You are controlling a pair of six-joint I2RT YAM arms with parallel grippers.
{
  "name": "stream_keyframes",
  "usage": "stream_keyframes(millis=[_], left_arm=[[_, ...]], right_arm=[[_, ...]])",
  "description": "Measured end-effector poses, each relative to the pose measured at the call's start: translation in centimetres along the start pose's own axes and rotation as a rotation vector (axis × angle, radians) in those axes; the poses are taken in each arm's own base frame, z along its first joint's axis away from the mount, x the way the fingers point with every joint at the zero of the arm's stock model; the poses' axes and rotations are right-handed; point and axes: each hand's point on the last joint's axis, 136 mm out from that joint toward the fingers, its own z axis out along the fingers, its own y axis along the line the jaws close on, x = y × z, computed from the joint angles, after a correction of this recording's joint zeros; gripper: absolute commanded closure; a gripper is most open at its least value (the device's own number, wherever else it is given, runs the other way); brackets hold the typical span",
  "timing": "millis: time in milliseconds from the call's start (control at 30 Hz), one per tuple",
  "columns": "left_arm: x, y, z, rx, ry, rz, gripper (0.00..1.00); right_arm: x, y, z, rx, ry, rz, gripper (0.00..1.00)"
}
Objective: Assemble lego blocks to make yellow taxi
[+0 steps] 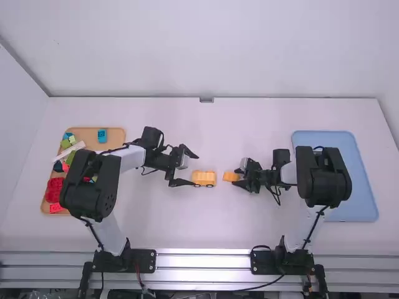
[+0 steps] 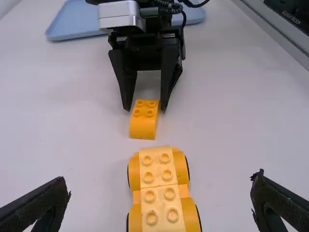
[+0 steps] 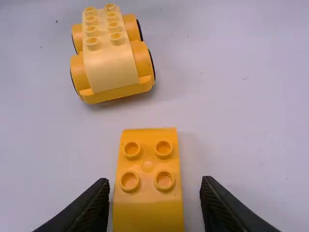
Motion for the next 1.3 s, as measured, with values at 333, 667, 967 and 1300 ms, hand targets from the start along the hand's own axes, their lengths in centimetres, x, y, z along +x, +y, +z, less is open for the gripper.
stream_keyframes(millis=[333, 667, 967, 1300], left_arm=[[1.5, -1.5, 0.5, -0.015, -0.001, 0.015, 0.01], [2.2, -0.9, 0.7, -0.063, 0.014, 0.002, 0.01], [3.5, -0.1, 1.7, -0.100, -0.009, -0.020, 0.01], [5.6, -0.6, 3.2, -0.075, -0.037, -0.063, 0.01]], right_arm=[[-0.1, 0.8, 1.2, -0.031, 0.030, -0.032, 0.61], [-0.4, 0.4, 0.6, -0.023, -0.003, -0.021, 0.78], [-3.6, 0.3, 0.6, -0.049, -0.073, -0.008, 0.82], [-8.9, 1.4, 2.2, -0.097, -0.129, -0.162, 0.87]])
